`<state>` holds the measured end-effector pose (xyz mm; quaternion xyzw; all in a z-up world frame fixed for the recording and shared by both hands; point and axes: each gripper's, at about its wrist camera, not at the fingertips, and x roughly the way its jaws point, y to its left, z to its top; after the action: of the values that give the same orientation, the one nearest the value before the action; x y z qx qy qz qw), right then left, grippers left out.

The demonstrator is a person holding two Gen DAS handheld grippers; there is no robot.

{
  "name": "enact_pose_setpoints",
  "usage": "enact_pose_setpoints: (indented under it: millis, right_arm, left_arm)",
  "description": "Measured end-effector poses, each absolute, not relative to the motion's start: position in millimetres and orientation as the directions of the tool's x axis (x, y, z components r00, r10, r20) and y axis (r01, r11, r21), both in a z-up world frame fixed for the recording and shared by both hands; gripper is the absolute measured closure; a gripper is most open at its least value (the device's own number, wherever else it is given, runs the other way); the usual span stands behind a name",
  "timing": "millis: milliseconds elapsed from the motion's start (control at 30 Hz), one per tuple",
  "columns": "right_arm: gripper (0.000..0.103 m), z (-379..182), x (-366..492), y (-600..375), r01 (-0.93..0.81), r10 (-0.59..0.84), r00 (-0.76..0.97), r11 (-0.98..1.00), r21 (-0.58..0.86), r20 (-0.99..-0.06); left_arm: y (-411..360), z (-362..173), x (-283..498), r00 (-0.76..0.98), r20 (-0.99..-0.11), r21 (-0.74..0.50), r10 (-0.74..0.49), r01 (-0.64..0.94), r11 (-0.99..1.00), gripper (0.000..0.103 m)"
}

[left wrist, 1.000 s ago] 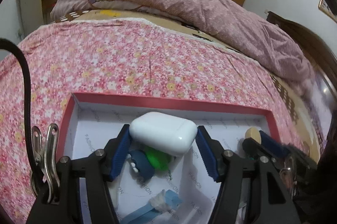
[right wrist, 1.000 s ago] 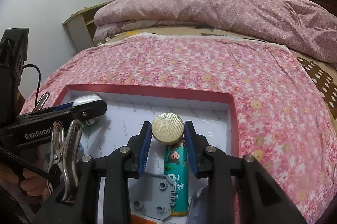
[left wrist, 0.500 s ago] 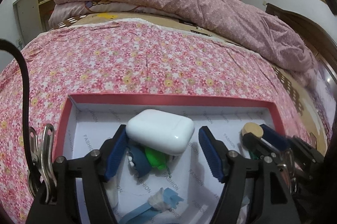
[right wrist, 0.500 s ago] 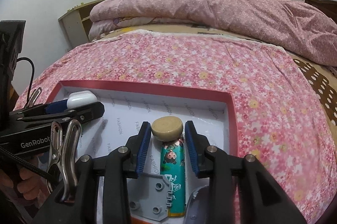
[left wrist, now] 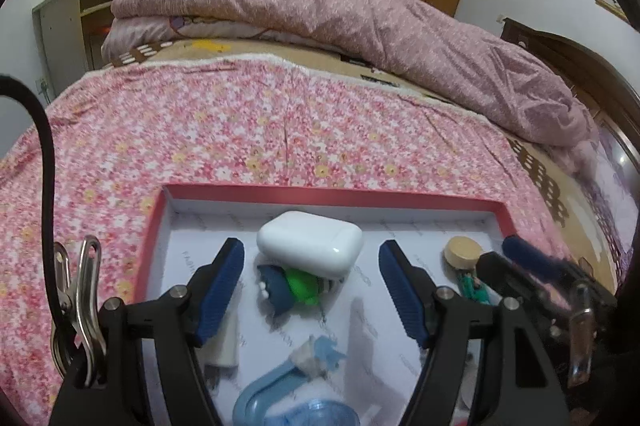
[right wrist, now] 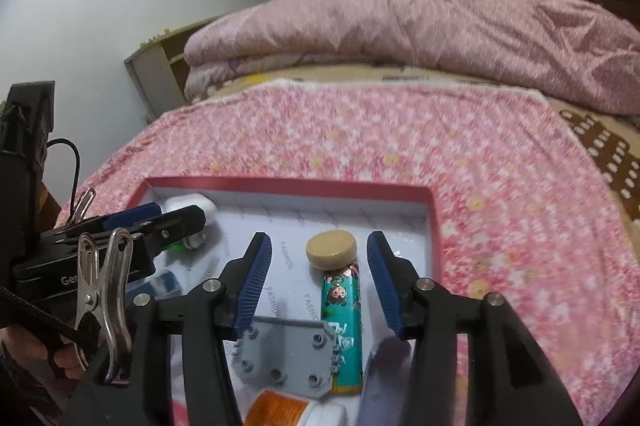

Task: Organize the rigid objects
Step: 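Open both grippers to release case and disc into the tray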

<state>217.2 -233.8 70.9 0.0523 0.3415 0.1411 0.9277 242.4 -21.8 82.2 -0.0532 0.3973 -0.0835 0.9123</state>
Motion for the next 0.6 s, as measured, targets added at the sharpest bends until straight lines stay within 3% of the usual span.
enact_pose_setpoints:
  millis: [600]
  right_arm:
    - [0.049, 83.5, 111.3, -241.4, -0.208, 0.273, 0.737, 0.962, 0.177, -0.618]
  left_arm:
    - [-3.8, 100.8, 139.3, 0.688, -0.697, -0.159, -0.202, 0.127, 0.979, 0.029]
